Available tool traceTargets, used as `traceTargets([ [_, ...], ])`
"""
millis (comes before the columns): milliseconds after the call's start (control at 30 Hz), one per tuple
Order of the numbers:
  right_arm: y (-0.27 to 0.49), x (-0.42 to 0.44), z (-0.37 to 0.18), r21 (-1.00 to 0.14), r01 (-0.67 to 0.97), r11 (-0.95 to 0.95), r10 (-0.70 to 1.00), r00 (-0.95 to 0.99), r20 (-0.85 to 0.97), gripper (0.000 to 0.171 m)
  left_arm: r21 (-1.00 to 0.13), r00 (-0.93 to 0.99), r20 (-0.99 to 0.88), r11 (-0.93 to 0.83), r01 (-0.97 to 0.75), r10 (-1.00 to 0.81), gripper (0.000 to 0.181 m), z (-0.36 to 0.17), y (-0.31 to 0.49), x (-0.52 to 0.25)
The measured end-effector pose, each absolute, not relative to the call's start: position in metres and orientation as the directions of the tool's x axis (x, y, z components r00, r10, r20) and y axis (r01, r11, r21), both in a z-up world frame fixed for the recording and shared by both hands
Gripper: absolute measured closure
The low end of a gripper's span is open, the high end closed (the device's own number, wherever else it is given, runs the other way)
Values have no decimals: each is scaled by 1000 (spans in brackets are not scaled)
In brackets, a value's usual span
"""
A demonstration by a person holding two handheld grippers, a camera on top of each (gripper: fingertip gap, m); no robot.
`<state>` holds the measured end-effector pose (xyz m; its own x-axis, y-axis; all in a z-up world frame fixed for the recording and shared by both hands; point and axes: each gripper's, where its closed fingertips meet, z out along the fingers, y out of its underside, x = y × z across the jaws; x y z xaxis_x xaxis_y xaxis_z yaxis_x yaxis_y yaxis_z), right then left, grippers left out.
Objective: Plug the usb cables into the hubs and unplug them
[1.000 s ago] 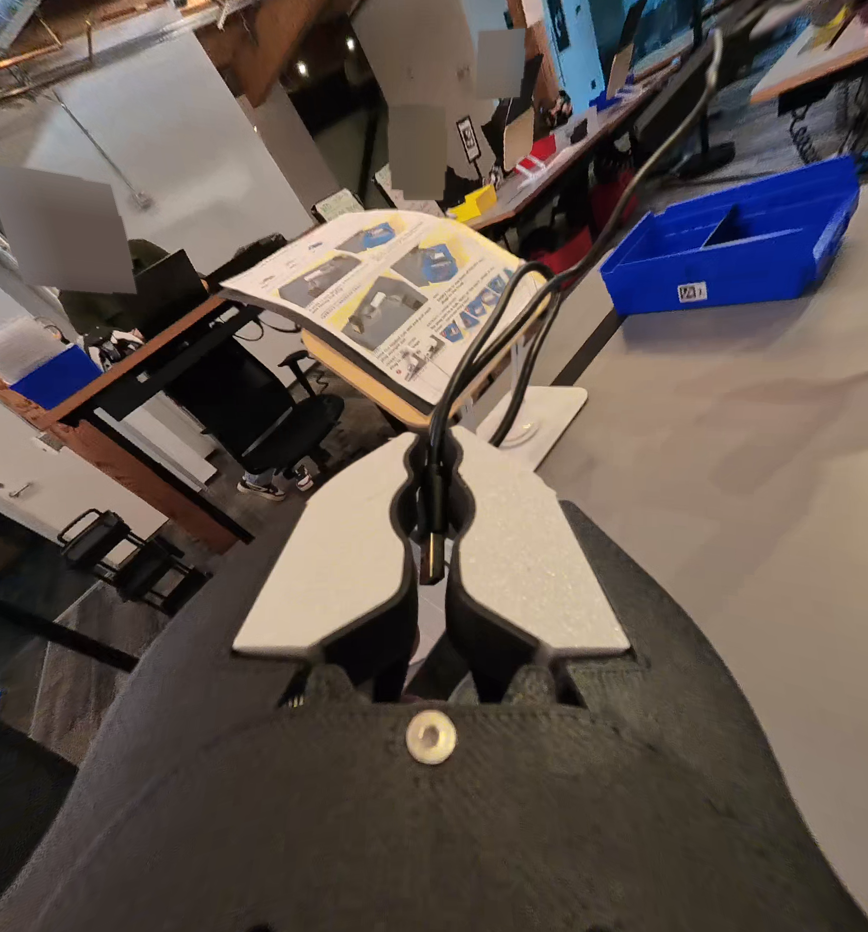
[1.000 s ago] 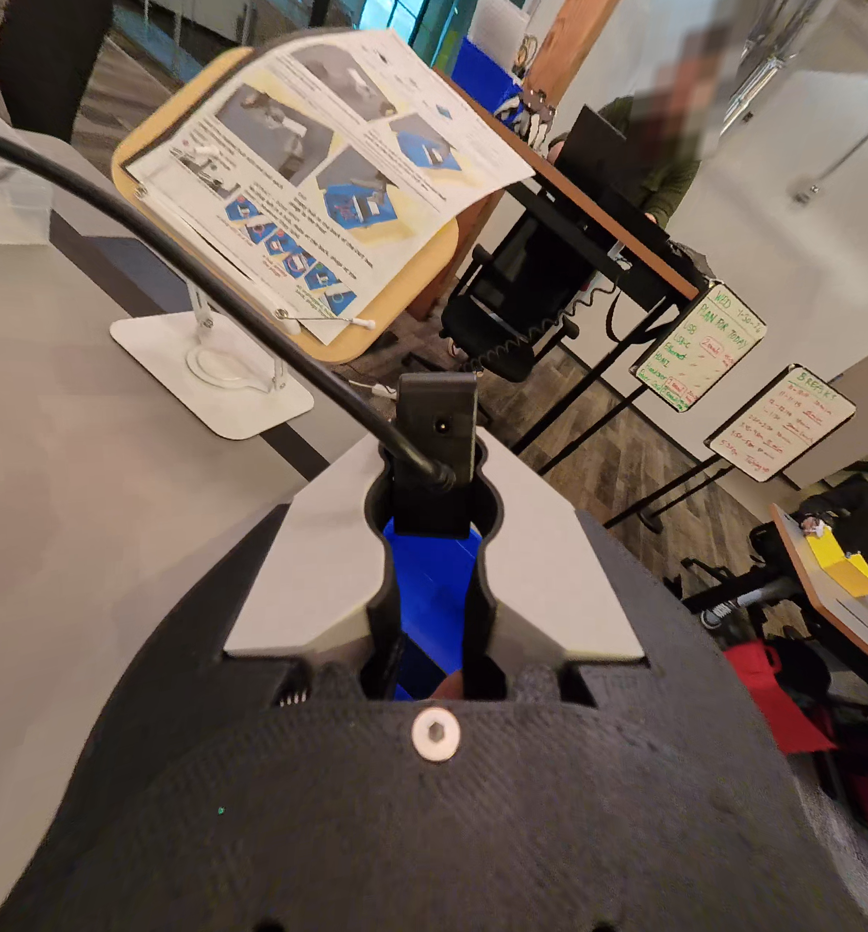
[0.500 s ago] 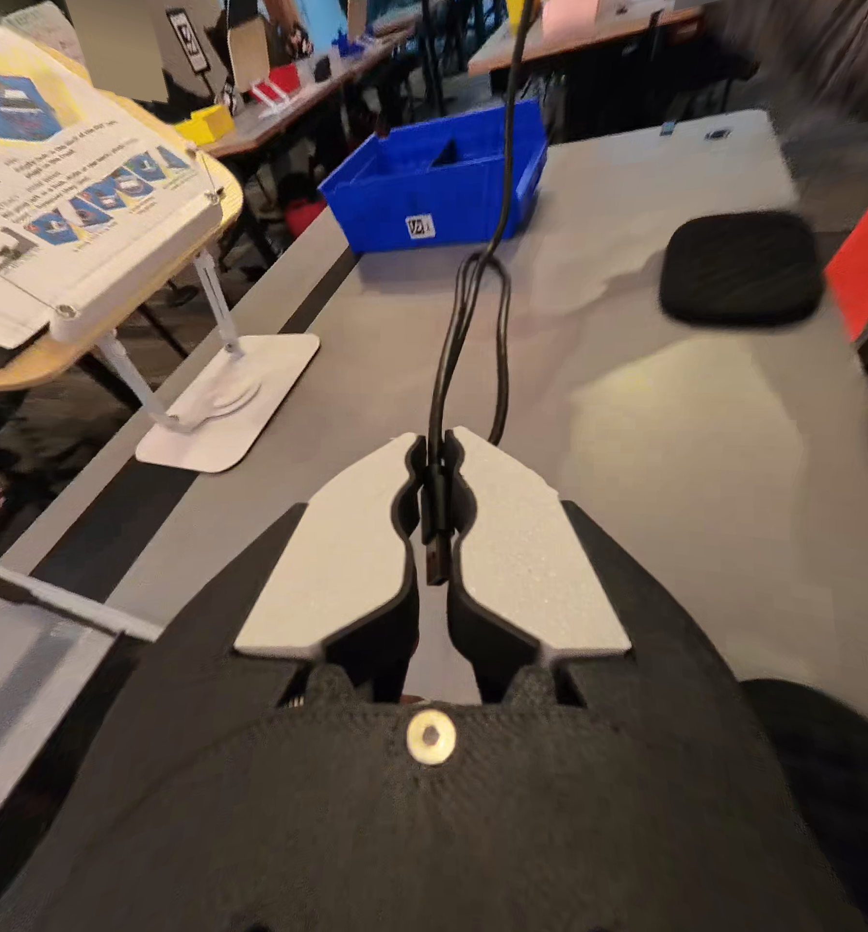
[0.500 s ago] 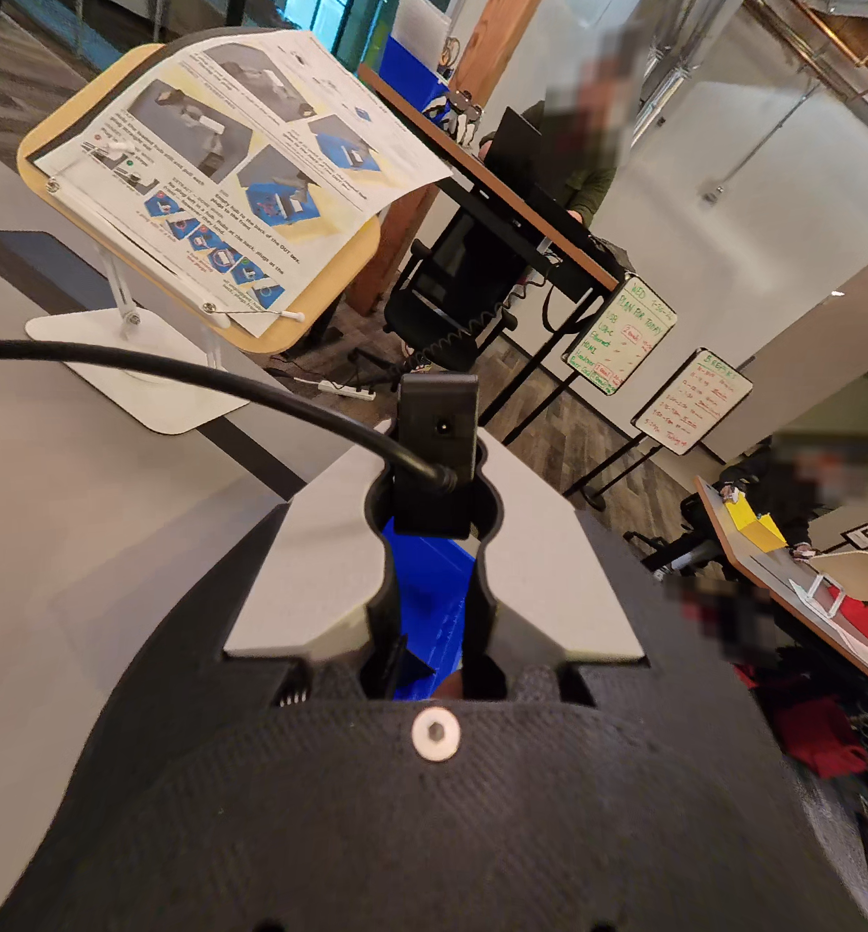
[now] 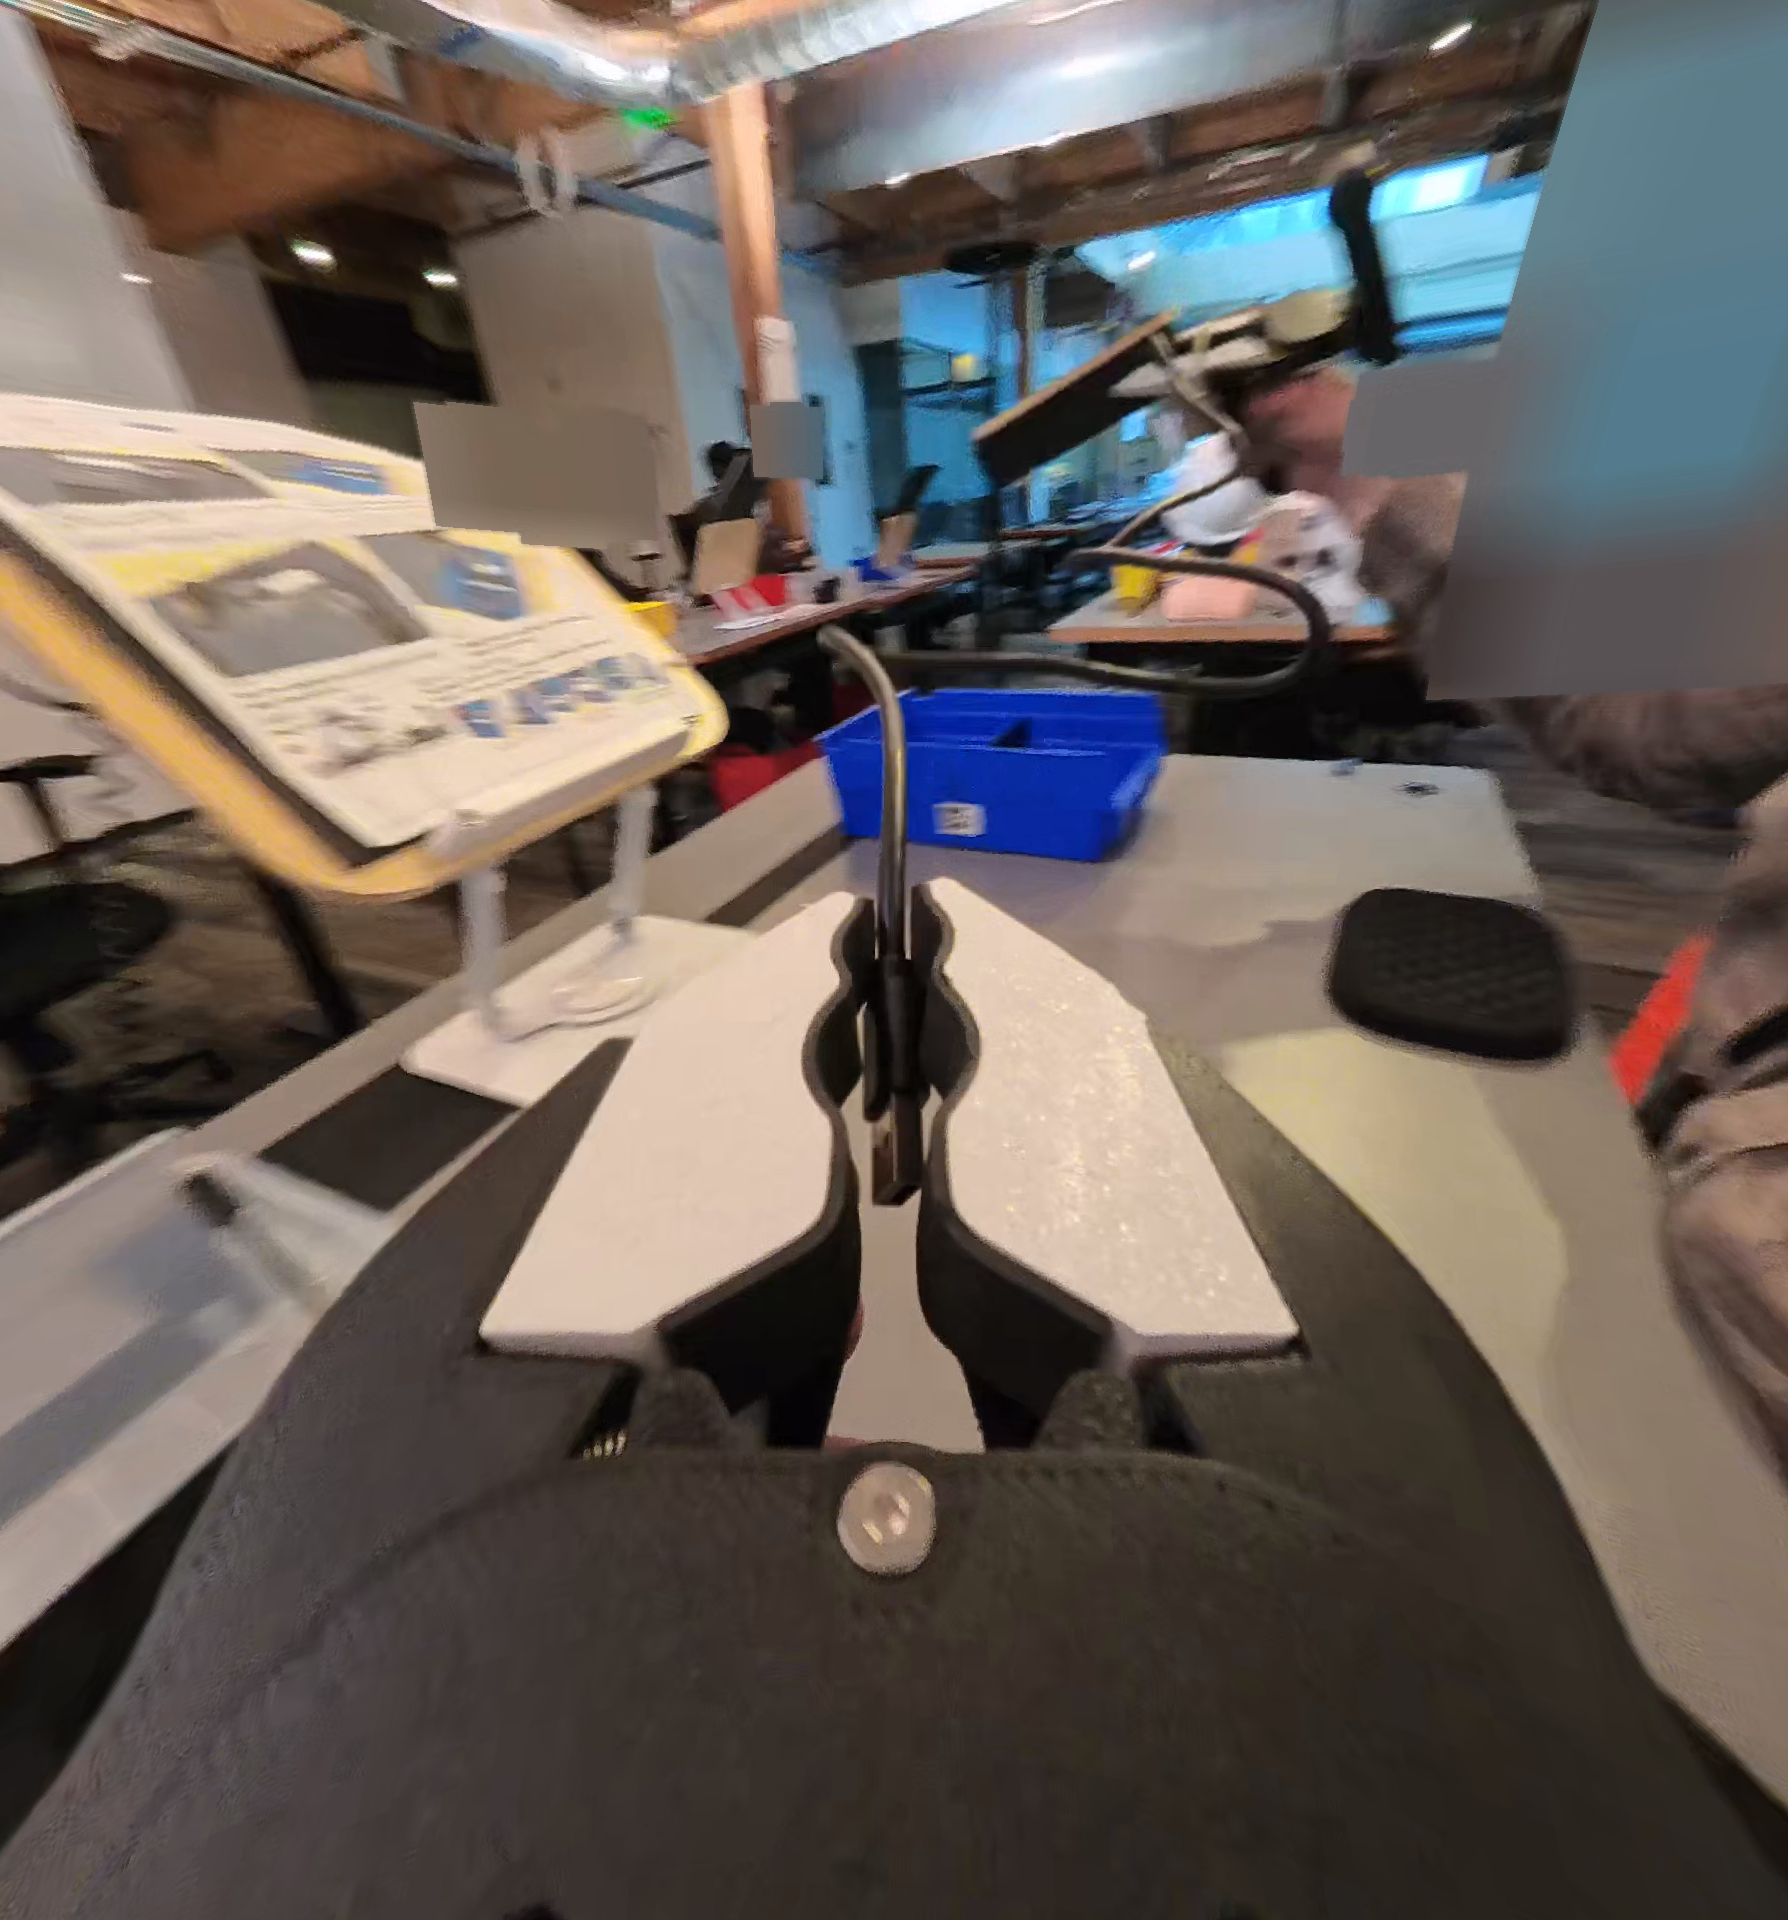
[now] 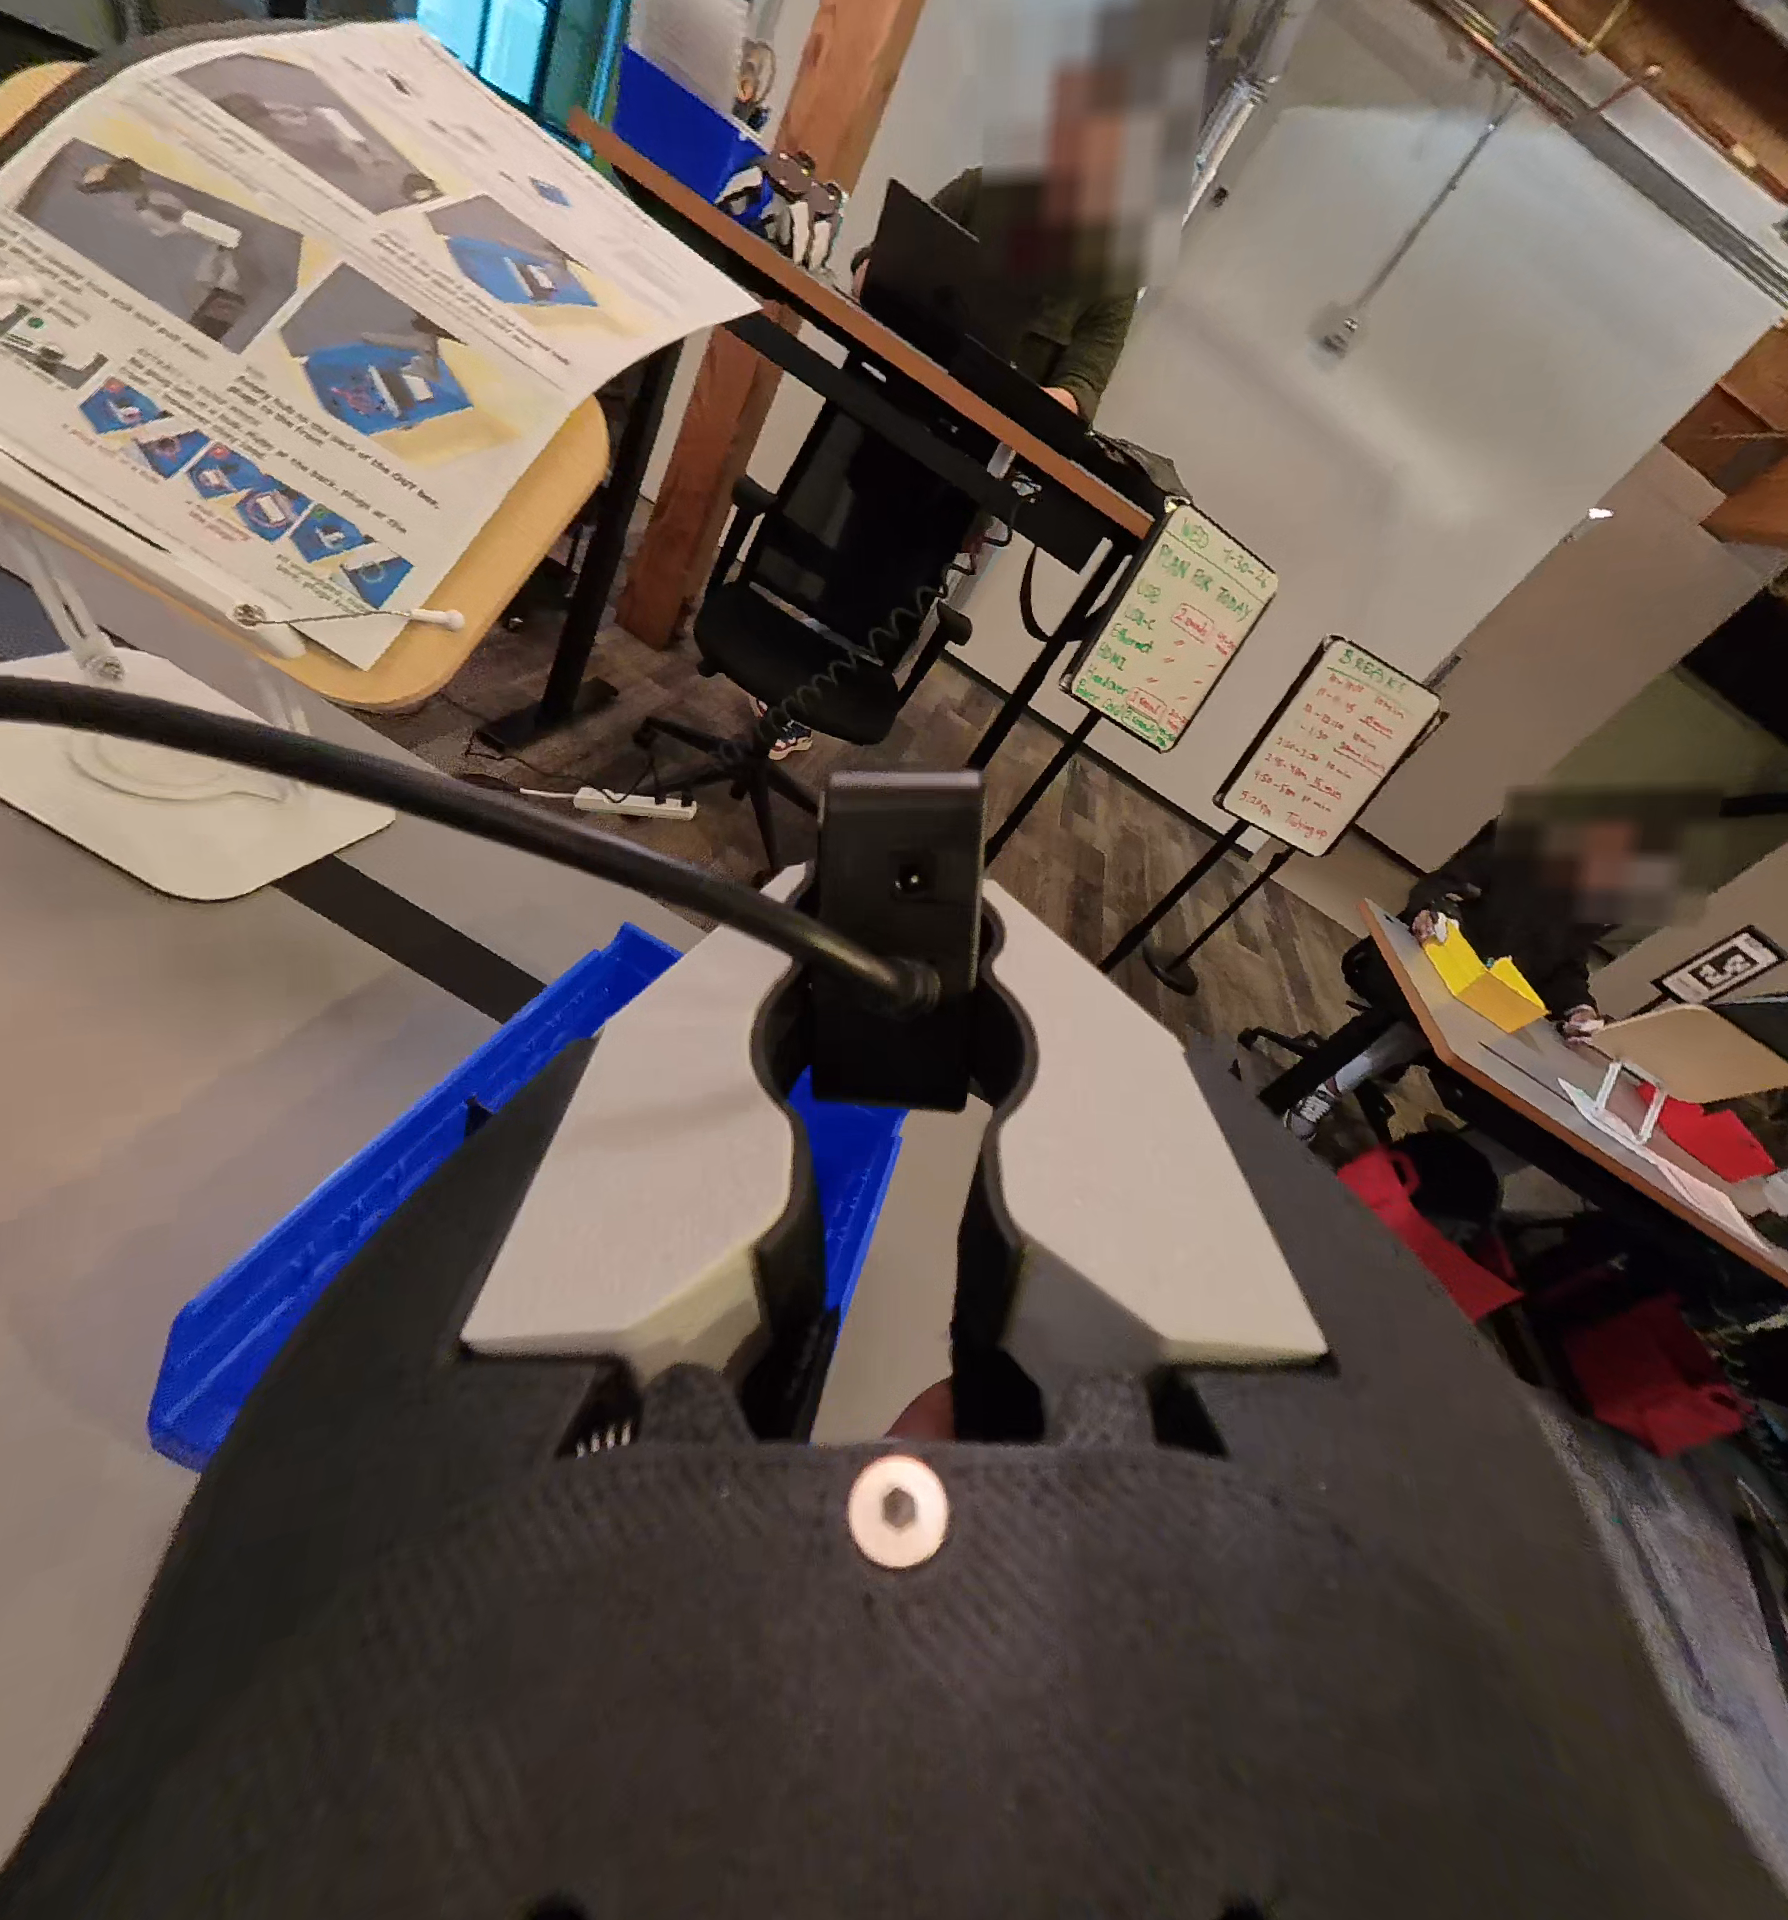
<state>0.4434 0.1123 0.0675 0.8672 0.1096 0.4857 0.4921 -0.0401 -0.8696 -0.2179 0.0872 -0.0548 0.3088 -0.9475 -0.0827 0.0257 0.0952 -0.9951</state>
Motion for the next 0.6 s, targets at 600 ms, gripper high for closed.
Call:
traceTargets([
  [600, 127, 496, 56, -915, 375, -148, -15, 924, 381, 149, -962, 908, -269, 51, -267, -320, 175, 2, 152, -416],
])
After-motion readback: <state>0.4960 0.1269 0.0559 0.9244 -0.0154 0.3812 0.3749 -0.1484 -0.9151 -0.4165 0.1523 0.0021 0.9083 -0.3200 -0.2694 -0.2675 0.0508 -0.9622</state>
